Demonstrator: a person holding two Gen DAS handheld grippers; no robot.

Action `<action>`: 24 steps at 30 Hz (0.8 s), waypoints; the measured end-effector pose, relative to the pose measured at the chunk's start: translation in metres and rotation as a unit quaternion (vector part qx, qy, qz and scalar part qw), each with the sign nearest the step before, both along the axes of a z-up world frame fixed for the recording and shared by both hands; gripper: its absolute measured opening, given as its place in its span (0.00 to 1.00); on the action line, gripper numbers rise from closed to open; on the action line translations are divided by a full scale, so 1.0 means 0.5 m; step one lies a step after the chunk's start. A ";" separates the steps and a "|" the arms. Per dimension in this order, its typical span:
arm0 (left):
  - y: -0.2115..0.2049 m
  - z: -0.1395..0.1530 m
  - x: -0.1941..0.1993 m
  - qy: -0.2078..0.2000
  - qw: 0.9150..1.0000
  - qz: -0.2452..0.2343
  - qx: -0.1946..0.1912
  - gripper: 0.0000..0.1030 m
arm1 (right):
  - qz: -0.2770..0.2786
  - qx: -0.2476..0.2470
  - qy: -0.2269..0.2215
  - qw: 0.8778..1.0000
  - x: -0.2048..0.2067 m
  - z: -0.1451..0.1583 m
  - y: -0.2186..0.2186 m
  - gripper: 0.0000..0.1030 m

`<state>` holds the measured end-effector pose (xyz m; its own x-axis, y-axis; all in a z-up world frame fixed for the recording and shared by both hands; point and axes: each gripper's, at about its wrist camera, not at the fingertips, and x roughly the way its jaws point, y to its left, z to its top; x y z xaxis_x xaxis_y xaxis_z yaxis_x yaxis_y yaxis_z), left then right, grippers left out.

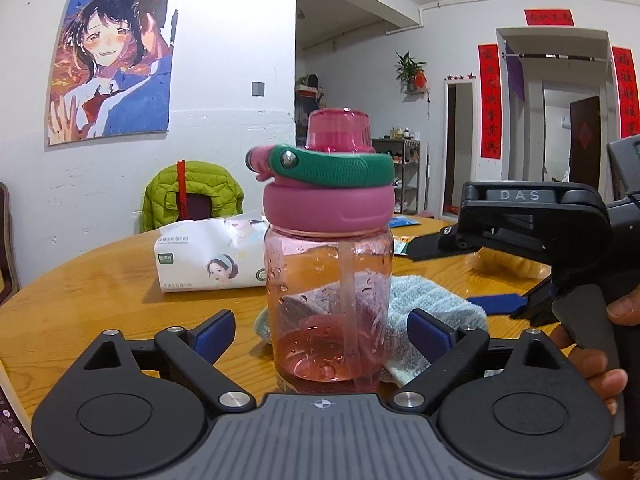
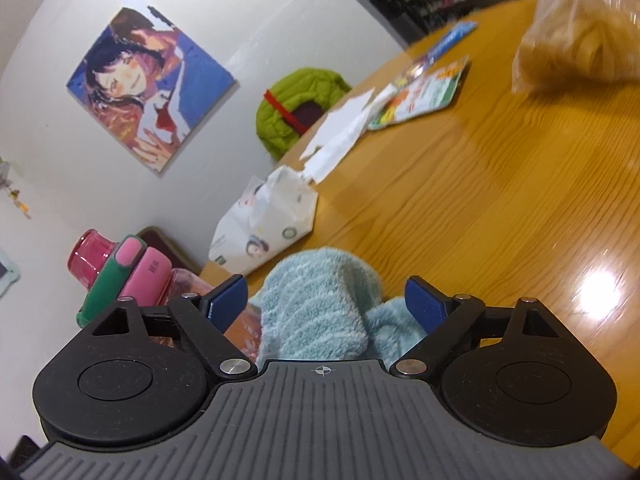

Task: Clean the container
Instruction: 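Pull the towel away from the bottle with the right gripper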

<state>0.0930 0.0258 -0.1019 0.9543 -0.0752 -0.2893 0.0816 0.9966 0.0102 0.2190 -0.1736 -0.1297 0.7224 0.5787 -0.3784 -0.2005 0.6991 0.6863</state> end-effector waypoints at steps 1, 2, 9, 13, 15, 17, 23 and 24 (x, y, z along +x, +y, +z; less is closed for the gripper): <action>0.003 0.002 0.001 0.002 1.000 0.000 -0.006 0.94 | -0.005 -0.010 -0.016 1.000 -0.008 0.009 0.001 0.91; 0.007 0.004 0.002 0.006 1.000 0.000 -0.014 0.95 | -0.010 -0.019 -0.035 0.999 -0.017 0.019 0.002 0.95; 0.041 0.047 0.049 0.088 0.994 0.002 -0.065 0.95 | -0.032 -0.092 -0.143 0.985 -0.080 0.078 0.030 1.00; 0.036 0.066 0.067 0.082 0.995 0.001 -0.049 0.97 | -0.072 -0.141 -0.175 0.972 -0.100 0.081 0.049 1.00; 0.027 0.064 0.070 0.083 0.995 -0.017 -0.047 0.97 | -0.082 -0.166 -0.191 0.964 -0.108 0.080 0.056 1.00; 0.017 0.064 0.070 0.075 0.996 -0.032 -0.038 0.97 | -0.083 -0.181 -0.189 0.962 -0.110 0.077 0.060 1.00; 0.006 0.055 0.092 0.071 0.996 -0.041 -0.024 0.95 | -0.073 -0.162 -0.153 0.972 -0.093 0.063 0.044 1.00; 0.006 0.053 0.095 0.071 0.996 -0.042 -0.025 0.95 | -0.073 -0.165 -0.151 0.972 -0.090 0.060 0.042 1.00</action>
